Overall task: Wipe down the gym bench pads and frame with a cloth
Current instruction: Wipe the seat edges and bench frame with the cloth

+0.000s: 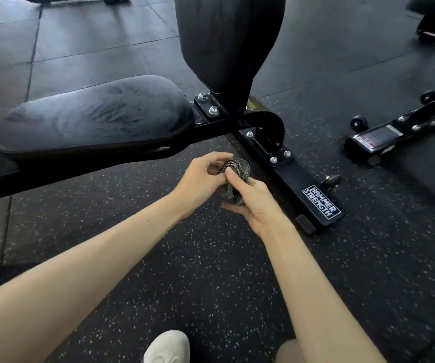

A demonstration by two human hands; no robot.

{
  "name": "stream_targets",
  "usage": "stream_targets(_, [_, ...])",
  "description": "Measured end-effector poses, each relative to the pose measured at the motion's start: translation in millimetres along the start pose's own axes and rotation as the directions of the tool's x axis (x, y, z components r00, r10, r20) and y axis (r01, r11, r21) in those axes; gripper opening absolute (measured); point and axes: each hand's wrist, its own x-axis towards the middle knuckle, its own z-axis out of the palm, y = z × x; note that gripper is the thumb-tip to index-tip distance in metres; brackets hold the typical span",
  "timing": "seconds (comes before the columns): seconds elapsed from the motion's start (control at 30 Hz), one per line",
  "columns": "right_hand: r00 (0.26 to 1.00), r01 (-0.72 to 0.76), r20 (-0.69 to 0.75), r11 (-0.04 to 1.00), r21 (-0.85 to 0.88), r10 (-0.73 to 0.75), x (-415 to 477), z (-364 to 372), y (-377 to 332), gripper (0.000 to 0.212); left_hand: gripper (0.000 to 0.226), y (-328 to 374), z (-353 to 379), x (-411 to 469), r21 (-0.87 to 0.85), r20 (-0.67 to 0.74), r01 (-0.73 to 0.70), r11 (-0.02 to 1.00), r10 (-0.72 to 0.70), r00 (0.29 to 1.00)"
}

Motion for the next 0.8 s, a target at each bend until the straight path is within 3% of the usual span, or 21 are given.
stream_targets(0.3, [0.997, -0.012, 0.084, 0.991, 0.131, 0.001, 3.0, -3.6, 5.9, 0.034, 0.032, 3.1, -0.3, 1.5, -0.047, -0.039, 0.012, 0.999, -0.014, 0.999])
stream_targets(0.47, [0.99, -0.12, 0.108, 0.957, 0.263, 0.095, 4.4, -6.6, 6.3, 0.041, 0.049, 6.9, -4.0, 1.5, -0.134, 0.011, 0.049, 0.99, -0.048, 0.999])
stream_targets(0.6, [0.985, -0.17, 0.077, 0.915, 0.366, 0.153, 6.3, -10.5, 7.2, 0.05, 0.052, -1.2, -6.3, 4.8, 0.074, 0.003, -0.015, 0.997, 0.015, 1.0])
stream_targets(0.7, [0.986, -0.164, 0.046, 0.911, 0.379, 0.159, 6.6, -12.0, 7.7, 0.043, 0.042, -6.0, -8.0, 1.7, 0.172, 0.162, -0.072, 0.982, 0.043, 0.986])
stream_targets(0.8, [0.985, -0.167, 0.033, 0.908, 0.384, 0.167, 6.5, -12.8, 8.5, 0.042, 0.05, -9.6, -7.4, -1.2, 0.373, 0.27, -0.198, 0.906, 0.098, 0.958])
